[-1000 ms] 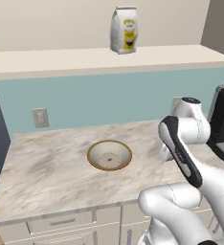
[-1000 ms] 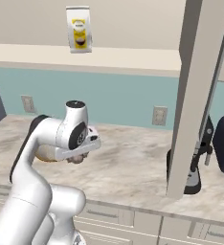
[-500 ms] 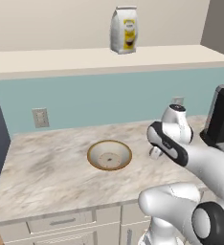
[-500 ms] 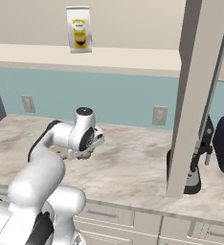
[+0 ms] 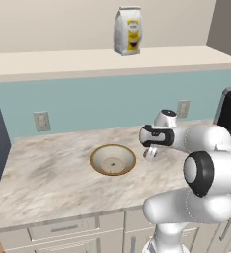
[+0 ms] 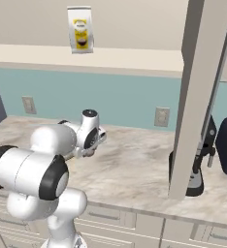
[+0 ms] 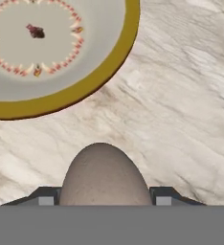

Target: Pick the egg and butter from the fridge and place them by the bowl for mixing.

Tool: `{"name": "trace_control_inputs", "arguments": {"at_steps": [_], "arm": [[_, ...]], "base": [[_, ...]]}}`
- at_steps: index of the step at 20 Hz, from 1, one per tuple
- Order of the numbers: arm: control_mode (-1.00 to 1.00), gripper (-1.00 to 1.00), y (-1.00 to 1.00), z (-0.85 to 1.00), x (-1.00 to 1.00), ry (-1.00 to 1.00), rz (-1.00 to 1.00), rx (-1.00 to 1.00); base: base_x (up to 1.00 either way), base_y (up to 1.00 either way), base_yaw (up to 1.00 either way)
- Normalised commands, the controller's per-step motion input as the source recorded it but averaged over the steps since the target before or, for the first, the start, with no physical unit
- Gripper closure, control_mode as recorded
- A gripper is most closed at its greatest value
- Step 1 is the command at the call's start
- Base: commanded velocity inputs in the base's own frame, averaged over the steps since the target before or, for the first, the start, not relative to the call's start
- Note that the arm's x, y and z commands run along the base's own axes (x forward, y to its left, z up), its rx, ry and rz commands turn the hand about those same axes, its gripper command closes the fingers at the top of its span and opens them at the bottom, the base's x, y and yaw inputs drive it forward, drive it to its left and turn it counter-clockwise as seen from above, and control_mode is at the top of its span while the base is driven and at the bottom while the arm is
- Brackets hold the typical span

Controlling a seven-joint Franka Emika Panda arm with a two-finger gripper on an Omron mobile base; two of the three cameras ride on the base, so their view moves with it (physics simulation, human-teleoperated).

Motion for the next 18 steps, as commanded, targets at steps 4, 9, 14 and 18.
{"name": "trace_control_inputs", "arguments": {"at_steps": [4,9,14,18], "arm": [[-1.00,1.00,0.11,-0.17,0.42,0.09,0.04,0.00],[-1.00,1.00,0.11,-0.18,0.16,0.10,0.03,0.00],[-1.00,1.00,0.00,-0.26,0.04,0.01,0.02,0.00],[-1.00,1.00,0.00,-0.21,0.00,0.00,0.00,0.00]], "base": [[0.00,0.00,0.00],[0.00,0.00,0.00],[0.00,0.00,0.00],[0.00,0.00,0.00]]}}
